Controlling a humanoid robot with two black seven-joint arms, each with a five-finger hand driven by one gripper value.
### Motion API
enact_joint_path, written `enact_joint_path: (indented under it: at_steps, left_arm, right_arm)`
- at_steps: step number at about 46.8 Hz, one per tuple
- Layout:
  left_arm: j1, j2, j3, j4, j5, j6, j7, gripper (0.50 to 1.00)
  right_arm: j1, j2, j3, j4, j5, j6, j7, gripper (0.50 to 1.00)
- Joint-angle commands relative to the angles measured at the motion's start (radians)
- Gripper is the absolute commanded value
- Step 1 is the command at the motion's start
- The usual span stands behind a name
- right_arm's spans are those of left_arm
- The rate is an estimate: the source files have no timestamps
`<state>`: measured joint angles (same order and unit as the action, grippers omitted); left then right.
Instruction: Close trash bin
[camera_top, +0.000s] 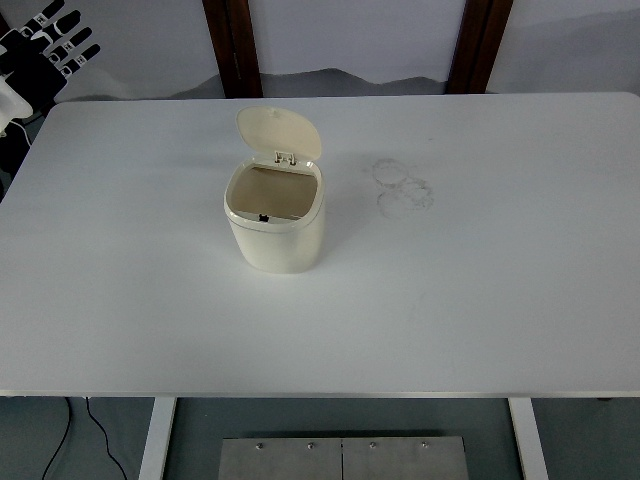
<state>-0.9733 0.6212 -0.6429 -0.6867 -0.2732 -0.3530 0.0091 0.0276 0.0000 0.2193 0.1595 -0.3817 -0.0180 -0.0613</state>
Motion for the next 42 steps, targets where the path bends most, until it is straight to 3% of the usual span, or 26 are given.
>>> enact_joint_path:
  at_steps: [1,10,16,32,42]
  left_arm:
    - [-0.019,-0.008,0.000,0.001,0.012,0.002,-0.001,1.000]
    - [-0.064,-0.018,0.006,-0.002,0.046,0.014,0.002,1.000]
    - [-0.099,-0.061,0.012,-0.011,0.103,0.014,0.012,1.000]
    - [-0.199,-0.075,0.043,-0.186,0.252,0.034,0.236,1.000]
    - [-0.327,-0.072,0.222,-0.201,0.259,0.037,0.267,1.000]
  right_arm:
    - [0.000,0.000,0.000,0.000,0.000,0.000,0.000,0.995]
    - [0.000,0.000,0.000,0.000,0.000,0.001,0.000,0.995]
    - [0.000,0.000,0.000,0.000,0.001,0.001,0.000,0.995]
    - [0.000,0.000,0.002,0.000,0.001,0.000,0.000,0.995]
    - [0.000,0.000,0.000,0.000,0.000,0.001,0.000,0.995]
